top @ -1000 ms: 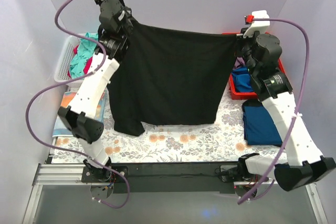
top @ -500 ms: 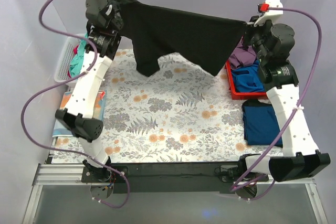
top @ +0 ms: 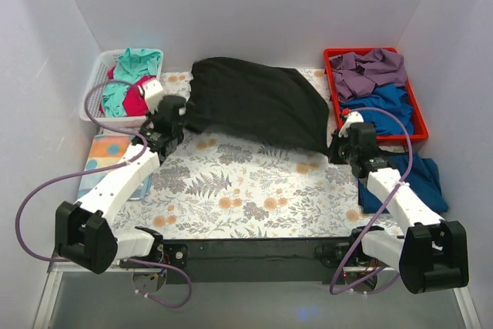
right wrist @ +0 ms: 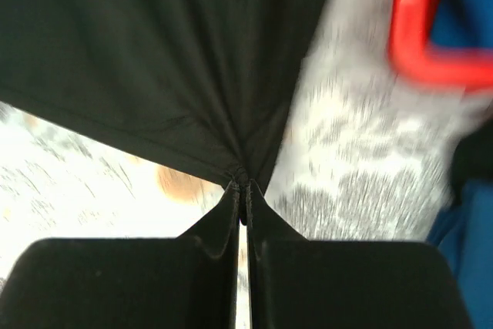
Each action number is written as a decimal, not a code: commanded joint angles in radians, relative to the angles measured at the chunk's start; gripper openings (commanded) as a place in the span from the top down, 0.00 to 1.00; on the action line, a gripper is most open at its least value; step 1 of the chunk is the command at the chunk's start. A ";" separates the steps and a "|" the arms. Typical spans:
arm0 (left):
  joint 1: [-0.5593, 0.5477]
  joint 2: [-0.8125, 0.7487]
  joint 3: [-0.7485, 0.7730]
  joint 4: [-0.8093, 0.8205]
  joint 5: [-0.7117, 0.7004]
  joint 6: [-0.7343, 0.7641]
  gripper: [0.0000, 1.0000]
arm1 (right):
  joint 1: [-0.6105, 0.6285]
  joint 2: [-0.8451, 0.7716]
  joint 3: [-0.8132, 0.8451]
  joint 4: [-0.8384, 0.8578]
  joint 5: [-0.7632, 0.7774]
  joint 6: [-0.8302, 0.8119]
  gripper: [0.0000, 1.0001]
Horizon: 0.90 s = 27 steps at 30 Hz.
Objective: Fold and stack the t-shirts
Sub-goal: Flatten out the tshirt
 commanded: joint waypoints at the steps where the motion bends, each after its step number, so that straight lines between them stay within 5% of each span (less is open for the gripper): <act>1: -0.018 -0.080 -0.218 -0.261 0.021 -0.397 1.00 | -0.005 -0.046 -0.055 -0.008 -0.010 0.098 0.99; 15: -0.023 -0.246 -0.458 -0.271 0.147 -0.519 1.00 | -0.007 -0.076 -0.230 -0.082 0.041 0.227 0.99; 27: -0.023 -0.251 -0.461 -0.253 0.120 -0.510 1.00 | -0.005 -0.207 -0.261 -0.097 0.090 0.260 0.99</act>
